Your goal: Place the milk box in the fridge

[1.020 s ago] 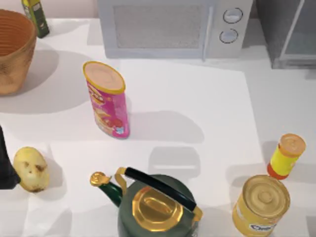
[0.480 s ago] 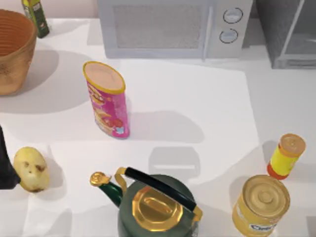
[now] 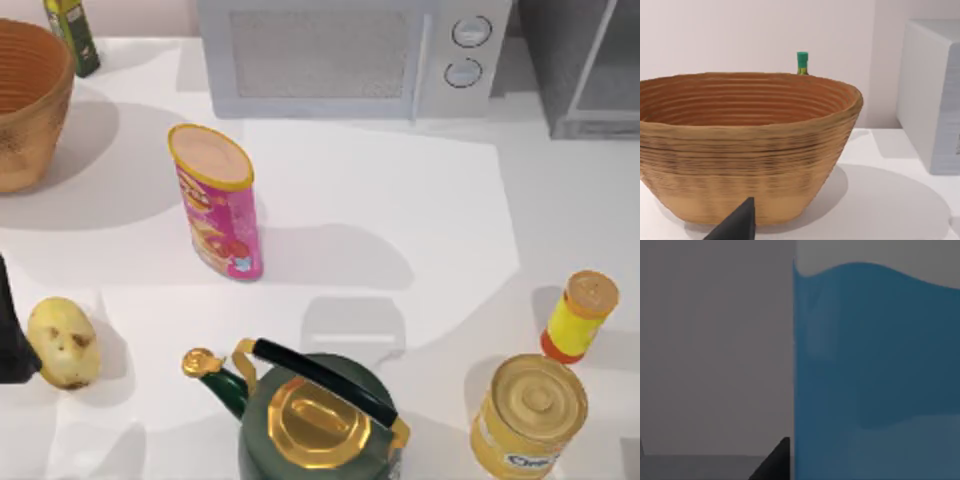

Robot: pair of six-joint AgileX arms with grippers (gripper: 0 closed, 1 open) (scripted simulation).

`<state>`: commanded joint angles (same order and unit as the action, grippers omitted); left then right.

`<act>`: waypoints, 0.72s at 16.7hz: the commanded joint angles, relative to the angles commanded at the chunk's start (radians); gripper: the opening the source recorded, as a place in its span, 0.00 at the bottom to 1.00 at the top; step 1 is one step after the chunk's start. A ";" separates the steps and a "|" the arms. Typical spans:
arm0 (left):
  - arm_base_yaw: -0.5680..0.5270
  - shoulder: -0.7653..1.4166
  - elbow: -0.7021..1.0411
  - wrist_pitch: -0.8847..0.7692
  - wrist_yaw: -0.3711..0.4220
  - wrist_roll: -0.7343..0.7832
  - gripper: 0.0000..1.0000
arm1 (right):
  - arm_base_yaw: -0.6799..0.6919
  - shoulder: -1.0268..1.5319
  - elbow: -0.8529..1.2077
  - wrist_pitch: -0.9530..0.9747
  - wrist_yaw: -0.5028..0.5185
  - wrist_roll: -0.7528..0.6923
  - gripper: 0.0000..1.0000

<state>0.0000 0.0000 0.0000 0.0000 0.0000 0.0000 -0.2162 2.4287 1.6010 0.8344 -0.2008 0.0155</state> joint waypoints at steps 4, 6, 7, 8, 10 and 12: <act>0.000 0.000 0.000 0.000 0.000 0.000 1.00 | 0.000 0.000 0.000 0.000 0.000 0.000 0.23; 0.000 0.000 0.000 0.000 0.000 0.000 1.00 | 0.000 0.000 0.000 0.000 0.000 0.000 0.38; 0.000 0.000 0.000 0.000 0.000 0.000 1.00 | 0.000 0.000 0.000 0.000 0.000 0.000 0.45; 0.000 0.000 0.000 0.000 0.000 0.000 1.00 | 0.000 0.000 0.000 0.000 0.000 0.000 0.53; 0.000 0.000 0.000 0.000 0.000 0.000 1.00 | 0.000 0.000 0.000 0.000 0.000 0.000 0.68; 0.000 0.000 0.000 0.000 0.000 0.000 1.00 | 0.000 0.000 0.000 0.000 0.000 0.000 0.83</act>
<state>0.0000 0.0000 0.0000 0.0000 0.0000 0.0000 -0.2162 2.4287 1.6010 0.8344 -0.2008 0.0155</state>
